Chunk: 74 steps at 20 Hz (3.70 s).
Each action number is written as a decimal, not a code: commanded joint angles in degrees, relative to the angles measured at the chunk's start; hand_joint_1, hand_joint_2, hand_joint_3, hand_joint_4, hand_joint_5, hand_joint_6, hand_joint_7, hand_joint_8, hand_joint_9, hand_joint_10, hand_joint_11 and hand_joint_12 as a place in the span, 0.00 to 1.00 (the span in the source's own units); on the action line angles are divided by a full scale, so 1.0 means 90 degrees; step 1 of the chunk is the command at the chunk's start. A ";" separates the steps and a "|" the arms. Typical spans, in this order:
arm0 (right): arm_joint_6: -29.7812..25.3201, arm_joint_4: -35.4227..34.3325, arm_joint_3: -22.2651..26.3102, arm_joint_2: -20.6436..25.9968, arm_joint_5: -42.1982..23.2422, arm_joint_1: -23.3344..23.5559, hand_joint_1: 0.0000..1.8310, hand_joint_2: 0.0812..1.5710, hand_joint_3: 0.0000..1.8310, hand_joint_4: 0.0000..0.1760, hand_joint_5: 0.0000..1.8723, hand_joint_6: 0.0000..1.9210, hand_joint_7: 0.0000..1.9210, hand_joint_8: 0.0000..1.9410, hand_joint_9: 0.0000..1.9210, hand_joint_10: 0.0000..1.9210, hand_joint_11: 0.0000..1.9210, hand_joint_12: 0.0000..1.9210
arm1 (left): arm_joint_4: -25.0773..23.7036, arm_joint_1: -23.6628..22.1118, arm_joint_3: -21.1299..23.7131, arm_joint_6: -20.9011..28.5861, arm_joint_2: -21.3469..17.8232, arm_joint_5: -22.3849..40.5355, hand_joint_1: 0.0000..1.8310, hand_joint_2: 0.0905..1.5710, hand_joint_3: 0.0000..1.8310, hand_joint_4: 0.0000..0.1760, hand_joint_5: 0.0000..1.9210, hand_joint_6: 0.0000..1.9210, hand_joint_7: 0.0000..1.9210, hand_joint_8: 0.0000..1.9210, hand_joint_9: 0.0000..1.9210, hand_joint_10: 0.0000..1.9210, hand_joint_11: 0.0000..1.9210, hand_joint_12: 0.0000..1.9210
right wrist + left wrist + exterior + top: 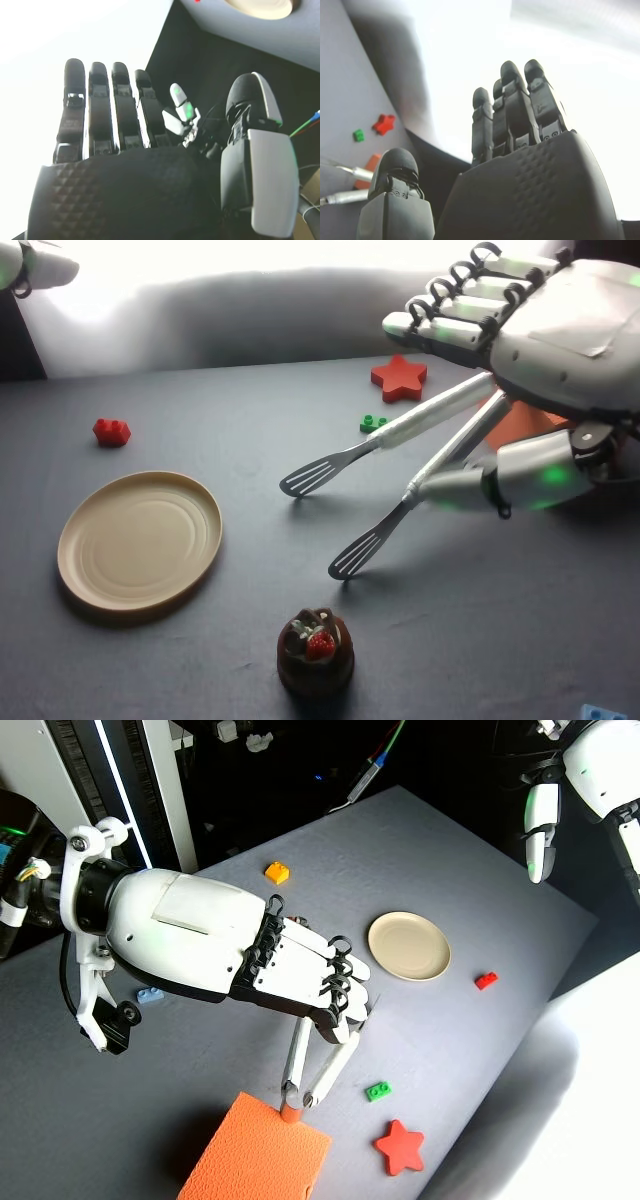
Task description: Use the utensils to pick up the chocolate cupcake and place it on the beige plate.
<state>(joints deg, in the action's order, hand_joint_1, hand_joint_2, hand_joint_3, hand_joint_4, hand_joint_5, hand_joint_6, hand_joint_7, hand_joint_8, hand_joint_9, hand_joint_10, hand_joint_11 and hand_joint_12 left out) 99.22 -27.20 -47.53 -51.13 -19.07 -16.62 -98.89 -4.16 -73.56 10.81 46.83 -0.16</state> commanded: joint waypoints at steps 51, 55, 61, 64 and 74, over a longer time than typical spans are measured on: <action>0.8068 -0.9609 -0.1709 -0.1970 -0.0238 0.0478 0.53 0.66 0.00 0.00 0.00 0.00 0.00 0.00 0.00 0.00 0.01 0.01 | 0.0015 -0.0041 -0.0035 -0.0012 0.0041 -0.0194 0.00 0.69 0.00 0.00 0.04 0.00 0.03 0.00 0.02 0.00 0.00 0.00; 0.8137 -0.9691 -0.1712 -0.1965 -0.0219 0.0565 0.51 0.67 0.00 0.00 0.00 0.00 0.00 0.00 0.00 0.00 0.00 0.00 | 0.0029 -0.0017 -0.0027 -0.0012 0.0034 -0.0200 0.00 0.69 0.00 0.00 0.05 0.00 0.04 0.00 0.03 0.01 0.01 0.01; 0.8139 -0.9566 -0.1688 -0.1921 0.0171 0.0519 0.51 0.68 0.00 0.00 0.00 0.00 0.00 0.00 0.00 0.00 0.01 0.01 | 0.0062 0.0000 -0.0024 -0.0012 0.0027 -0.0199 0.00 0.70 0.00 0.00 0.06 0.00 0.05 0.00 0.04 0.01 0.03 0.02; 0.8139 -0.9245 -0.1637 -0.1866 0.0350 0.0518 0.51 0.68 0.00 0.00 0.00 0.00 0.00 0.00 0.00 0.00 0.01 0.01 | 0.0063 0.0015 -0.0014 -0.0012 0.0018 -0.0206 0.00 0.70 0.00 0.00 0.06 0.01 0.05 0.00 0.04 0.01 0.03 0.02; 0.8138 -0.8946 -0.1596 -0.1844 0.0384 0.0455 0.53 0.66 0.00 0.00 0.00 0.00 0.00 0.00 0.00 0.00 0.00 0.04 | 0.0108 0.0035 0.0011 -0.0012 -0.0007 -0.0238 0.00 0.69 0.00 0.00 0.04 0.00 0.03 0.00 0.02 0.00 0.00 0.02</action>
<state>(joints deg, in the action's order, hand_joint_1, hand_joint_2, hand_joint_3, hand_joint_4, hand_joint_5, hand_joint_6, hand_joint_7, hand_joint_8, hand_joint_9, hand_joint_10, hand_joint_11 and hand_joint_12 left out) 172.35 -109.30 -62.11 -68.18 -16.62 -13.06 -97.86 -3.38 -73.49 10.81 47.57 -0.67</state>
